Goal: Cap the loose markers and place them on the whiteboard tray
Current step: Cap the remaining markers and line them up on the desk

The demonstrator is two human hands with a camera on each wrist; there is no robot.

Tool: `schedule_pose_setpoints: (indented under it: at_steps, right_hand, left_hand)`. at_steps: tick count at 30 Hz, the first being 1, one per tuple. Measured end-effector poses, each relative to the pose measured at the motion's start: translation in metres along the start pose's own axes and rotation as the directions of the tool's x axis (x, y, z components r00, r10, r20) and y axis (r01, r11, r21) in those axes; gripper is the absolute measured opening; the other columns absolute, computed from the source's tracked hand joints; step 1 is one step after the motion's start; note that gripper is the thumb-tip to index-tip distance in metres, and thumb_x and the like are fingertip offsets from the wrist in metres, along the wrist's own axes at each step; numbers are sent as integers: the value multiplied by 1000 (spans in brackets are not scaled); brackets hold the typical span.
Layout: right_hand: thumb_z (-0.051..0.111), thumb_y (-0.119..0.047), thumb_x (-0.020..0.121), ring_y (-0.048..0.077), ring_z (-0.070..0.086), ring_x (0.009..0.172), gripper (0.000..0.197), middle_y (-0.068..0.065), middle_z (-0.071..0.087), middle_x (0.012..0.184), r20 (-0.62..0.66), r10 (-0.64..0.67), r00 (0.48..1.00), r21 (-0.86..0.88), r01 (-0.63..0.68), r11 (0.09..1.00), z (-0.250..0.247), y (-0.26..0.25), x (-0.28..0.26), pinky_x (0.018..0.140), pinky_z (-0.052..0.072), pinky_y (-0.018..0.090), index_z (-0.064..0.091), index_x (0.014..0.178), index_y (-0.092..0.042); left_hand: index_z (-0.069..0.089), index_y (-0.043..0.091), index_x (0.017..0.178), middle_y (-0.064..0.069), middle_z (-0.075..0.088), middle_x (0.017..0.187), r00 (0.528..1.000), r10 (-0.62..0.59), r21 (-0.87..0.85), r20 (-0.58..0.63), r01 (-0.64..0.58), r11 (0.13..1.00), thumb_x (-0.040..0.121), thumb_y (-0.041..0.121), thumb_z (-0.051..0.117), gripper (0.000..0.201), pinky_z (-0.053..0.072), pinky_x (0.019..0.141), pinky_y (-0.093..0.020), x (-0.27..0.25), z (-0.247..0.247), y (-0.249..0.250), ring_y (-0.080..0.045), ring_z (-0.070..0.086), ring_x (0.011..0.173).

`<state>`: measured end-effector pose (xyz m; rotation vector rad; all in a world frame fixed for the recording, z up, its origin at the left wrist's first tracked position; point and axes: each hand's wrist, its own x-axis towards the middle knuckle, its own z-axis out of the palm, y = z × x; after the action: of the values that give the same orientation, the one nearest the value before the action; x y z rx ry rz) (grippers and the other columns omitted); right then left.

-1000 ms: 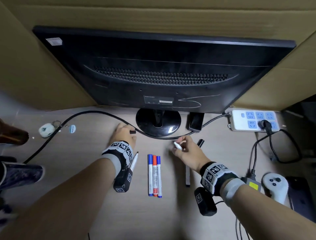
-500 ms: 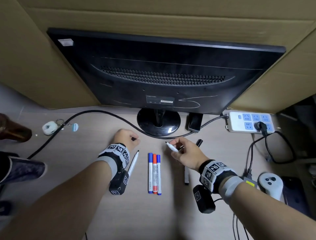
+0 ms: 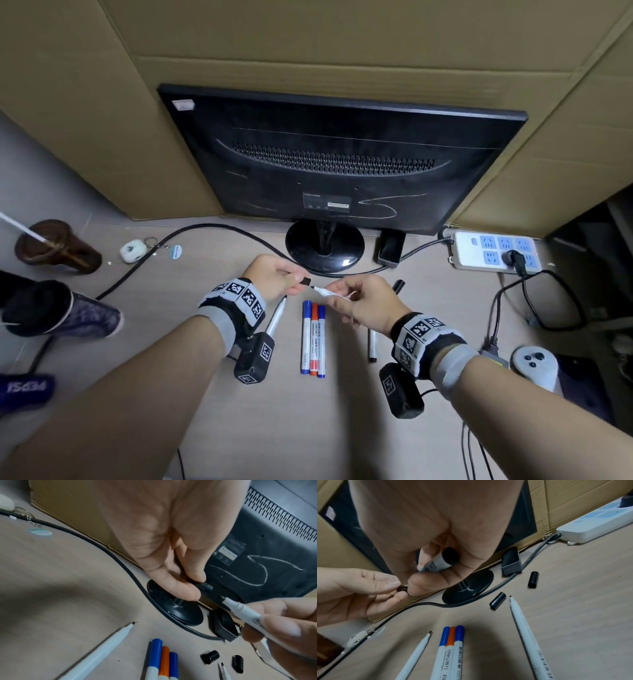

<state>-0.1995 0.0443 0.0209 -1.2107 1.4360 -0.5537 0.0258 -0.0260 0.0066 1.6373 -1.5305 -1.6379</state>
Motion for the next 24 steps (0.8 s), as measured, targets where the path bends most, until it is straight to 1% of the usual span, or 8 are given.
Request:
schedule_pose_setpoints:
  at_steps: [4, 7, 10, 14, 16, 19, 22, 24]
  right_hand:
    - [77, -17, 93, 12, 63, 51, 12, -19, 69, 62, -35, -9, 999, 3, 9, 1000, -4, 2, -5, 47, 52, 29, 80, 105, -15]
    - [77, -17, 93, 11, 62, 50, 12, -17, 68, 62, -41, -30, 999, -11, 29, 1000, -9, 3, -9, 47, 52, 28, 81, 105, -16]
    - [77, -19, 93, 12, 64, 54, 12, -9, 72, 75, -35, -62, 997, -34, 61, 998, -10, 3, -13, 49, 52, 24, 81, 104, -20]
    - [79, -22, 92, 2, 61, 55, 11, -2, 75, 88, -32, -121, 992, -69, 119, 991, -14, 4, -16, 61, 52, 19, 82, 103, -24]
    - [80, -24, 92, -3, 59, 56, 8, -8, 74, 82, -40, -138, 990, -99, 133, 986, -16, 5, -17, 65, 50, 18, 82, 99, -26]
    - [81, -28, 90, -4, 58, 57, 10, -12, 72, 74, -35, -142, 989, -110, 138, 984, -16, 4, -16, 66, 48, 17, 82, 99, -23]
    - [81, -24, 91, -5, 57, 55, 5, -19, 70, 65, -22, -146, 989, -130, 142, 981, -16, 1, -16, 65, 47, 15, 81, 95, -26]
    - [81, -22, 91, -3, 56, 54, 6, -15, 69, 65, -24, -139, 990, -112, 136, 984, -17, -1, -16, 63, 50, 17, 81, 93, -28]
  left_hand:
    - [77, 2, 109, -19, 78, 97, 999, 18, 21, 43, -19, 1000, 98, 6, 64, 17, 63, 84, -31, -6, 4, 3, -23, 79, 88]
    - [77, 4, 107, -20, 78, 99, 998, 30, 10, 62, -30, 999, 98, 4, 64, 16, 63, 79, -27, -13, 10, 10, -21, 79, 87]
    - [75, 2, 109, -19, 78, 98, 995, 50, 0, 85, -50, 999, 97, 5, 66, 16, 62, 74, -22, -22, 16, 19, -21, 79, 87]
    - [75, 5, 107, -18, 79, 94, 992, 43, -11, 115, -42, 999, 94, 9, 71, 14, 64, 78, -30, -29, 20, 24, -24, 80, 86]
    - [74, 5, 104, -18, 79, 88, 993, 17, -26, 113, -14, 1000, 93, 12, 74, 13, 65, 79, -34, -32, 20, 25, -26, 79, 83]
    - [73, 10, 95, -16, 79, 83, 995, -3, -20, 103, 5, 1000, 92, 13, 75, 5, 64, 67, -29, -38, 22, 27, -22, 77, 72]
    - [74, 3, 98, -19, 78, 82, 995, 16, -12, 94, -15, 1000, 92, 10, 75, 9, 63, 65, -25, -40, 23, 28, -21, 77, 70]
    - [74, -2, 100, -22, 77, 83, 994, 39, 10, 98, -40, 999, 91, 8, 75, 14, 61, 62, -23, -40, 22, 29, -20, 76, 69]
